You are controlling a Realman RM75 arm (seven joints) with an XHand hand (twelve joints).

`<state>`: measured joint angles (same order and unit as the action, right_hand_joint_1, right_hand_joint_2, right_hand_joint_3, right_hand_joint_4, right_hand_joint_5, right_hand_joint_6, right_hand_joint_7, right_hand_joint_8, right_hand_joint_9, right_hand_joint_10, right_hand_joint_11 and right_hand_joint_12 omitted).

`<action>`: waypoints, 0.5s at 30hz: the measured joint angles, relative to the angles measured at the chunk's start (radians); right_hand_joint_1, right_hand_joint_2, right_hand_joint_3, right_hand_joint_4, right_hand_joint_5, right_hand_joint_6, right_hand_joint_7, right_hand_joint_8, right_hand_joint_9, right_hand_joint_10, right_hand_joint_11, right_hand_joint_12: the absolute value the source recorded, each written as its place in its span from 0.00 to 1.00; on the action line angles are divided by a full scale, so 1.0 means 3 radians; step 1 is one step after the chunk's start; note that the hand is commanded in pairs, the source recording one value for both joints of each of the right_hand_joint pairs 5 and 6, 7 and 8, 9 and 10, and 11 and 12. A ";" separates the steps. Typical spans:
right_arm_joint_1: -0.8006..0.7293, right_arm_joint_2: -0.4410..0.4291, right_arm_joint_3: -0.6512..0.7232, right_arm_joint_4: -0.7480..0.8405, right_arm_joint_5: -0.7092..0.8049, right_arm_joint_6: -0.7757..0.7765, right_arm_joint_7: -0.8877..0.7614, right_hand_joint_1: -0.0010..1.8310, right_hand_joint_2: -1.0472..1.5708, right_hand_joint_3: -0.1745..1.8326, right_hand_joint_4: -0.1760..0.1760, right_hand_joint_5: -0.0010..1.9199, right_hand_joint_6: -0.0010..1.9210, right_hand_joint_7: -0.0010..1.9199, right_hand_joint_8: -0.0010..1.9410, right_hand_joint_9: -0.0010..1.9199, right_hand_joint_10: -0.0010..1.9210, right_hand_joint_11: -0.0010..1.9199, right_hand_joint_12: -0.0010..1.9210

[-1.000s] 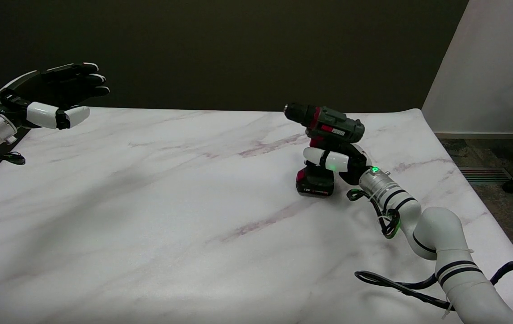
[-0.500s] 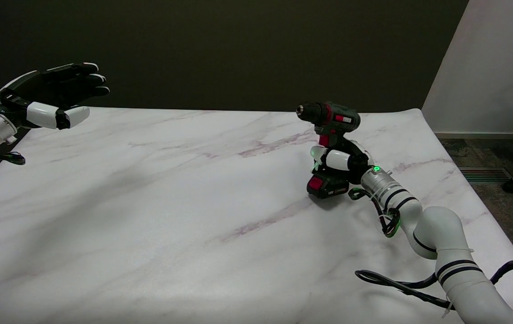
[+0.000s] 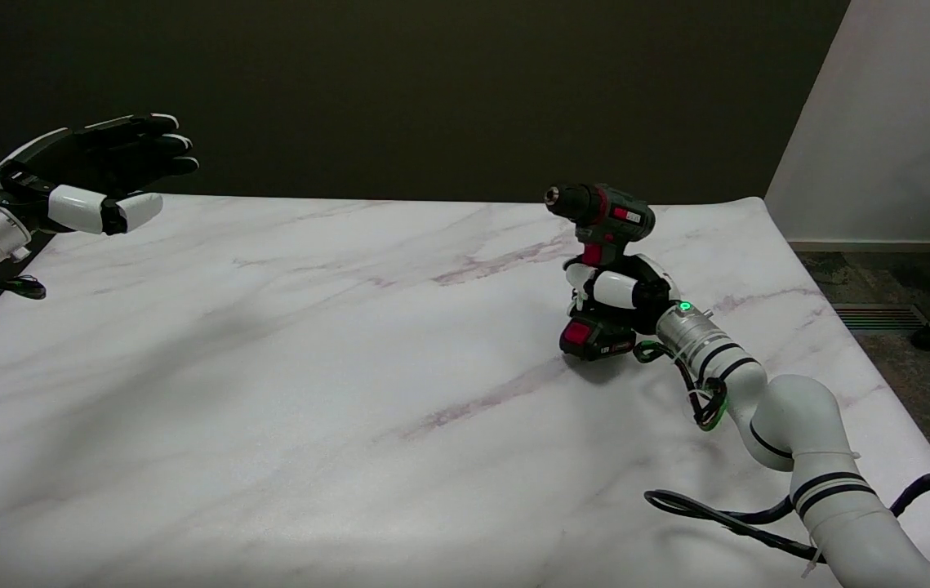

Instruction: Pick up the power screwdriver.

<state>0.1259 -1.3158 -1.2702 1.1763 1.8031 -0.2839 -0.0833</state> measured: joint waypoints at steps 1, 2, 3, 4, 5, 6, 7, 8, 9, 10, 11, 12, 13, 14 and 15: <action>-0.0001 0.0000 0.0002 0.0001 0.0002 0.0002 0.0000 0.62 0.93 0.40 0.74 0.61 0.61 1.00 0.99 1.00 1.00 0.90 0.90; -0.0002 0.0000 0.0003 0.0003 0.0003 0.0003 0.0000 0.62 0.91 0.40 0.94 0.63 0.63 1.00 0.99 1.00 1.00 0.91 0.91; -0.0002 0.0000 0.0004 0.0004 0.0004 0.0004 0.0000 0.64 0.89 0.40 1.00 0.66 0.66 1.00 0.99 1.00 1.00 0.92 0.92; -0.0003 0.0000 0.0005 0.0006 0.0005 0.0005 0.0000 0.65 0.88 0.41 0.99 0.69 0.68 1.00 0.99 1.00 1.00 0.93 0.93; -0.0004 0.0000 0.0007 0.0008 0.0006 0.0005 0.0000 0.64 0.87 0.41 0.99 0.70 0.70 1.00 0.99 1.00 1.00 0.93 0.93; -0.0004 0.0000 0.0009 0.0009 0.0006 0.0005 0.0000 0.63 0.87 0.41 1.00 0.71 0.71 1.00 0.99 1.00 1.00 0.94 0.94; -0.0004 0.0000 0.0010 0.0010 0.0007 0.0006 0.0000 0.63 0.86 0.41 1.00 0.71 0.71 1.00 0.99 1.00 1.00 0.94 0.94; -0.0004 0.0000 0.0012 0.0011 0.0007 0.0006 0.0000 0.63 0.86 0.41 1.00 0.72 0.72 1.00 0.99 1.00 1.00 0.94 0.94; -0.0005 0.0000 0.0014 0.0012 0.0008 0.0006 0.0000 0.63 0.86 0.41 1.00 0.72 0.72 1.00 0.99 1.00 1.00 0.94 0.94; -0.0005 -0.0001 0.0015 0.0012 0.0008 0.0006 0.0000 0.63 0.86 0.41 1.00 0.72 0.72 1.00 0.99 1.00 1.00 0.95 0.95; -0.0005 -0.0002 0.0017 0.0013 0.0009 0.0007 0.0000 0.64 0.86 0.41 1.00 0.73 0.72 1.00 0.99 1.00 1.00 0.95 0.95; -0.0005 -0.0003 0.0018 0.0013 0.0009 0.0007 0.0000 0.64 0.85 0.41 1.00 0.73 0.73 1.00 0.99 1.00 1.00 0.96 0.96; -0.0005 -0.0005 0.0020 0.0014 0.0010 0.0007 0.0000 0.64 0.84 0.42 1.00 0.73 0.73 1.00 0.99 1.00 1.00 0.96 0.96; -0.0006 -0.0006 0.0022 0.0015 0.0011 0.0007 0.0000 0.64 0.80 0.43 1.00 0.74 0.74 1.00 0.99 1.00 1.00 0.97 0.97; -0.0006 -0.0007 0.0024 0.0015 0.0012 0.0007 0.0000 0.64 0.74 0.47 1.00 0.75 0.75 1.00 0.99 1.00 1.00 0.98 0.97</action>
<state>0.1242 -1.3180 -1.2631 1.1807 1.8067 -0.2816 -0.0834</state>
